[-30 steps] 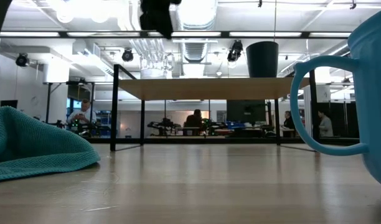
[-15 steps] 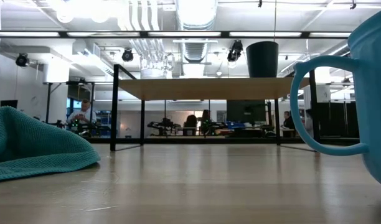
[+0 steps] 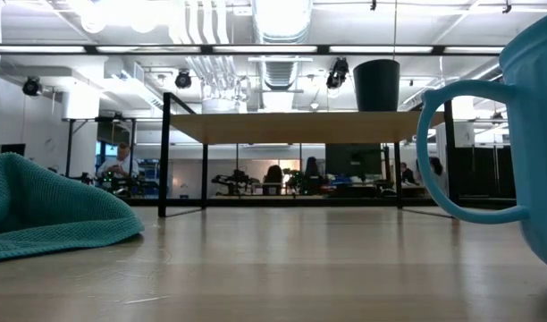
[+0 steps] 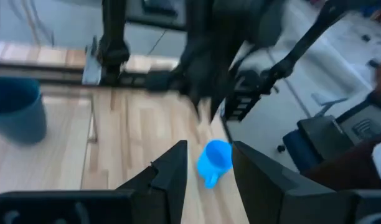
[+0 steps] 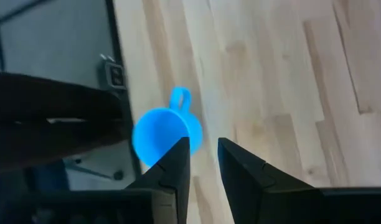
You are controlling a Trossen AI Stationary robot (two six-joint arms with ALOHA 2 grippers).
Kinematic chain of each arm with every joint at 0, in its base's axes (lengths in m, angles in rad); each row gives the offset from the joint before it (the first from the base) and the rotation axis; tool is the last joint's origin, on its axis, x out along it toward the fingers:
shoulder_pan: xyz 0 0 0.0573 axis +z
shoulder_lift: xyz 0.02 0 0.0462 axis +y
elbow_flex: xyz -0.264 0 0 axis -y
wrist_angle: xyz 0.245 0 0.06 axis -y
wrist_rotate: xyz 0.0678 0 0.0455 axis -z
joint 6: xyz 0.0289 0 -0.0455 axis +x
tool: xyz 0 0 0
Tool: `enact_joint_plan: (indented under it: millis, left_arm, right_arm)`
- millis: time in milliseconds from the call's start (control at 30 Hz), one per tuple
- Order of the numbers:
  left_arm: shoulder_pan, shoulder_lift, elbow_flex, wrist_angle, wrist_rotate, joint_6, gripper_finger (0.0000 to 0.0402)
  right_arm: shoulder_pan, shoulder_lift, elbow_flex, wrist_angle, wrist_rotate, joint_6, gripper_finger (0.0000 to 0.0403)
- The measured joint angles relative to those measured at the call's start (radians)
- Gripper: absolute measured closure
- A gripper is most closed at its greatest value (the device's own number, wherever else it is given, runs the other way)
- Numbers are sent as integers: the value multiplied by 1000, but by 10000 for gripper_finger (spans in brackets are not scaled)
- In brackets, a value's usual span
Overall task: Stack small to large cups/mugs on shelf
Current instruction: Put the light blue mug on the shelf
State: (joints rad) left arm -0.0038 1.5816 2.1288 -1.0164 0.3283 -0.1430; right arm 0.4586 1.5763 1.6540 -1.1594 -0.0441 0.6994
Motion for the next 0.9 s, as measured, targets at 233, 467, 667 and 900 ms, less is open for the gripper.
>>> enact_joint_plan:
  millis: [233, 467, 667, 900]
  left_arm:
    - [-44, -17, 0, 89, 23, 27, 289]
    - [-103, -14, -36, 86, 23, 99, 289]
    - [-133, -13, -125, 116, 18, 67, 289]
    - [-173, -12, -161, 260, 17, 19, 289]
  right_arm:
    - [28, 43, -210, 190, -21, 28, 323]
    - [35, 80, -280, 254, -88, 61, 332]
    - [59, 82, -284, 289, -93, 69, 328]
    - [91, 144, -284, 334, -99, 52, 329]
